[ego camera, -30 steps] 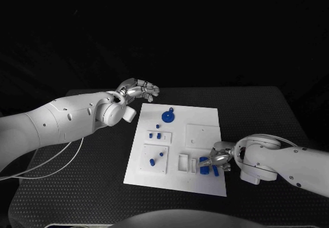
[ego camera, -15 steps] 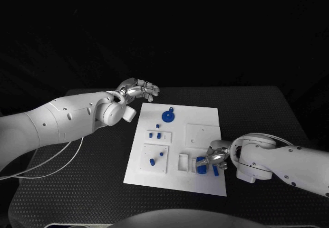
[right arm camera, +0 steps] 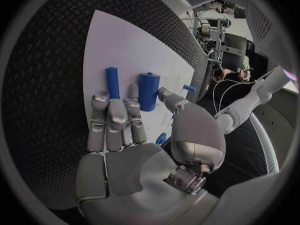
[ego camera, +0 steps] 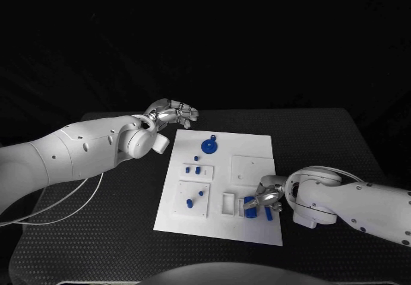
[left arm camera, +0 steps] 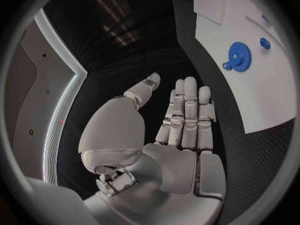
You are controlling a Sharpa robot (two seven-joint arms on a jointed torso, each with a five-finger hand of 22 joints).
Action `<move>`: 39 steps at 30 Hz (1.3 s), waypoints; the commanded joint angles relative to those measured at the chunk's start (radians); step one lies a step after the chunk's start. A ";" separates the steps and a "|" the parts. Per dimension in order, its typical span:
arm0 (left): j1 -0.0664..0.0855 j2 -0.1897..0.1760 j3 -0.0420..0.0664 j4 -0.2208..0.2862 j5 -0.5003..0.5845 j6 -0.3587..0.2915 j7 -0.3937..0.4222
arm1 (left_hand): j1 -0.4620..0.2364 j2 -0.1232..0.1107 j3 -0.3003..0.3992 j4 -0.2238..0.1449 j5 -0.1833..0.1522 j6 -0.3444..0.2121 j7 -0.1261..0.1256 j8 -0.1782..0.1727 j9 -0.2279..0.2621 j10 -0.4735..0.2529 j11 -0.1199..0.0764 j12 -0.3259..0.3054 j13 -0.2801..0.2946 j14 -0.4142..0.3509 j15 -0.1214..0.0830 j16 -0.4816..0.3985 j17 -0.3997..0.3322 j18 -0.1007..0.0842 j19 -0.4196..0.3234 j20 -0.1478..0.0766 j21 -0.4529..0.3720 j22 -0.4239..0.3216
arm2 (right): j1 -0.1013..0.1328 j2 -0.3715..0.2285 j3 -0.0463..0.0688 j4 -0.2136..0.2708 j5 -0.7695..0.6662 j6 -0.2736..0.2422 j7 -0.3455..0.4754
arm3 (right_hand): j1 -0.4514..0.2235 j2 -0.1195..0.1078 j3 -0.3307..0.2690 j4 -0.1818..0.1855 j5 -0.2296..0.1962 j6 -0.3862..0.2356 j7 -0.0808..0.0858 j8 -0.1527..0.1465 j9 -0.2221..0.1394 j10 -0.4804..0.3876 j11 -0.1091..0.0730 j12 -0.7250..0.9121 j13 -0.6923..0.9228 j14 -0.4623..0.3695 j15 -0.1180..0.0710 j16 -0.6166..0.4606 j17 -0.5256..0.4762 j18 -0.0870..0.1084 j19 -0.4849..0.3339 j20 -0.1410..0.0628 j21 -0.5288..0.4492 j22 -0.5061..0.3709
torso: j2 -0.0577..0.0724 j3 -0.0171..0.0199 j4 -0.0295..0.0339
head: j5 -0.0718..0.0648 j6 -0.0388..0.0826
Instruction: Assemble the parts on the task board
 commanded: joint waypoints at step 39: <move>0.001 -0.005 0.000 0.008 -0.012 0.014 -0.003 | -0.012 0.001 0.000 0.008 0.004 -0.007 -0.003 0.007 0.001 -0.005 0.000 0.001 -0.001 0.003 0.007 -0.006 0.004 0.018 0.003 -0.001 -0.007 0.015 | 0.019 -0.019 -0.007 0.032 0.057 -0.063 -0.028 | -0.030 0.026 0.081 -0.084 0.019 0.025 0.005 -0.038 -0.005 0.015 -0.005 -0.018 0.014 0.002 -0.005 0.016 -0.016 0.022 0.000 0.012 0.014 -0.003 | 0.000 0.0014 -0.0006 | -0.008 0.002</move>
